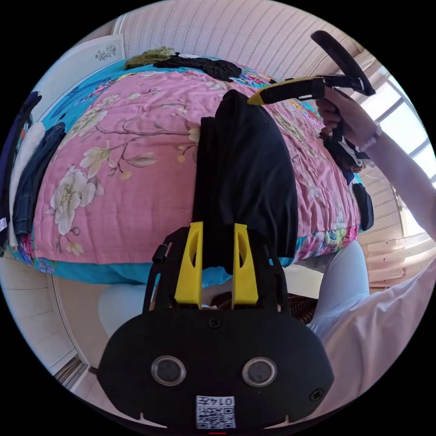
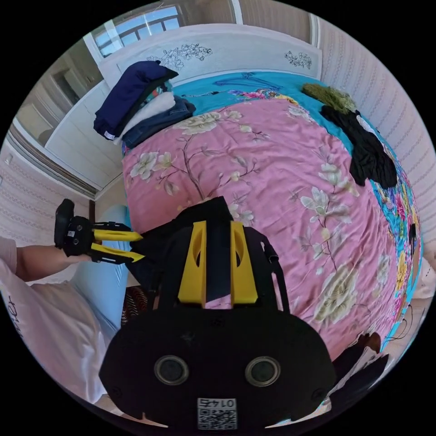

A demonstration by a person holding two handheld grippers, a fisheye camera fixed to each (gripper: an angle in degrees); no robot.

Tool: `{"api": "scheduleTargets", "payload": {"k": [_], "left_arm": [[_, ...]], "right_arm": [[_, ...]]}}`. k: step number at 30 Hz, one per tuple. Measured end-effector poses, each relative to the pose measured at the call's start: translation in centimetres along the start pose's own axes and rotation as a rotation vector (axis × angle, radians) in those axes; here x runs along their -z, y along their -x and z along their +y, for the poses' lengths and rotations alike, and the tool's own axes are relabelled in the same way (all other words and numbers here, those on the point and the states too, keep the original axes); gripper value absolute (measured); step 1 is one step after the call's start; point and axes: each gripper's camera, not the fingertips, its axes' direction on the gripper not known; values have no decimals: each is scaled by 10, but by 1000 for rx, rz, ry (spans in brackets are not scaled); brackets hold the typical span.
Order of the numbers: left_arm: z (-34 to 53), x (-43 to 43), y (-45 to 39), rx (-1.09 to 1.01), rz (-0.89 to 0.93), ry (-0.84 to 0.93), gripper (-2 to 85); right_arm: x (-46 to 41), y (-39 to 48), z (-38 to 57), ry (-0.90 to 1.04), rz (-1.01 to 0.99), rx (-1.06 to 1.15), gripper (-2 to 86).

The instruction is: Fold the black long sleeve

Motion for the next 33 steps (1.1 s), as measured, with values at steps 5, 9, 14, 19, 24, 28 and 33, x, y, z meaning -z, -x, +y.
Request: {"api": "scheduleTargets", "payload": {"k": [5, 9, 14, 19, 24, 28, 33], "left_arm": [[2, 14, 26, 16, 60, 0, 82], [10, 45, 43, 74, 132, -25, 82], [29, 72, 54, 91, 103, -83, 104], [25, 64, 56, 91, 40, 50, 118], [36, 85, 56, 65, 58, 25, 57], [53, 119, 46, 28, 70, -36, 2], [77, 178, 33, -25, 113, -152, -6]], "right_arm": [[-91, -13, -70, 203, -64, -7, 127], [-135, -21, -101, 267, -151, -20, 142], [-156, -15, -118, 273, -227, 66, 143], [-174, 3, -131, 273, -242, 111, 97], [-158, 25, -130, 223, -201, 168, 56], [-115, 36, -107, 83, -234, 165, 36], [-54, 57, -68, -76, -217, 162, 26]]}}
